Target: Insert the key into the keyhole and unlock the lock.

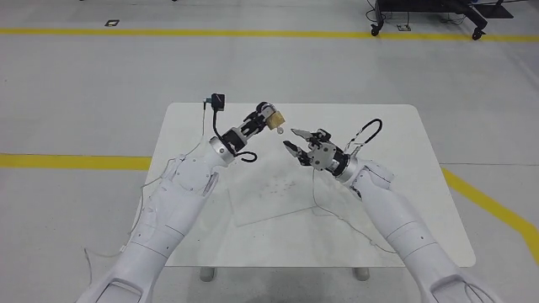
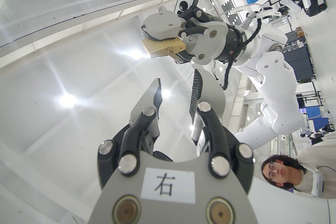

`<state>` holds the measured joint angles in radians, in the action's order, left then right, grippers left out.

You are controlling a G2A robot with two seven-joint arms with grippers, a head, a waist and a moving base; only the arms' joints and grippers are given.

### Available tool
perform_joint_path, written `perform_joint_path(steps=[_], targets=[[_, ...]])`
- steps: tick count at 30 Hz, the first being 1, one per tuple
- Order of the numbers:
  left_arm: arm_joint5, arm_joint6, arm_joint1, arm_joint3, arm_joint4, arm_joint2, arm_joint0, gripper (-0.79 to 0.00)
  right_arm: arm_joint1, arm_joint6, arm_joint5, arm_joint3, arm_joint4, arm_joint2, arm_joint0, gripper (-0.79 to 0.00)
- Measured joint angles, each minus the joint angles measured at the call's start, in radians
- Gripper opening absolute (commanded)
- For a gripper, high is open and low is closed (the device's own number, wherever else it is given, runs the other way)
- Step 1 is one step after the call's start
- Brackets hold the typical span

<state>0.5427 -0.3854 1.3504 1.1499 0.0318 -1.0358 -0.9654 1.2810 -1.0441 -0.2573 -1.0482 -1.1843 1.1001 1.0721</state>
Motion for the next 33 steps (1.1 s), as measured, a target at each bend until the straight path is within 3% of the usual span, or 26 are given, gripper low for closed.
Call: perform_joint_path(steps=[7, 17, 23, 25, 28, 33], targets=[[0.003, -0.007, 0.002, -0.001, -0.006, -0.002, 0.000, -0.785, 0.010, 0.027, 0.000, 0.013, -0.005, -0.014, -0.013, -0.465], [0.013, -0.020, 0.004, 0.000, -0.006, -0.004, -0.001, -0.785, 0.024, 0.066, 0.023, 0.031, -0.021, -0.019, -0.033, -0.502], [0.016, -0.022, 0.005, 0.000, -0.008, -0.008, -0.003, -0.785, 0.032, 0.066, 0.020, 0.051, -0.047, -0.017, -0.039, -0.637], [0.018, -0.024, 0.006, 0.001, -0.007, -0.010, -0.004, -0.785, 0.034, 0.064, 0.020, 0.059, -0.052, -0.016, -0.042, -0.733], [0.020, -0.026, 0.006, 0.002, -0.008, -0.012, -0.006, -0.785, 0.037, 0.061, 0.019, 0.068, -0.057, -0.014, -0.046, -0.782], [0.024, -0.033, 0.006, 0.004, -0.011, -0.013, -0.007, -0.785, 0.040, 0.052, 0.011, 0.079, -0.057, -0.010, -0.051, -0.785]])
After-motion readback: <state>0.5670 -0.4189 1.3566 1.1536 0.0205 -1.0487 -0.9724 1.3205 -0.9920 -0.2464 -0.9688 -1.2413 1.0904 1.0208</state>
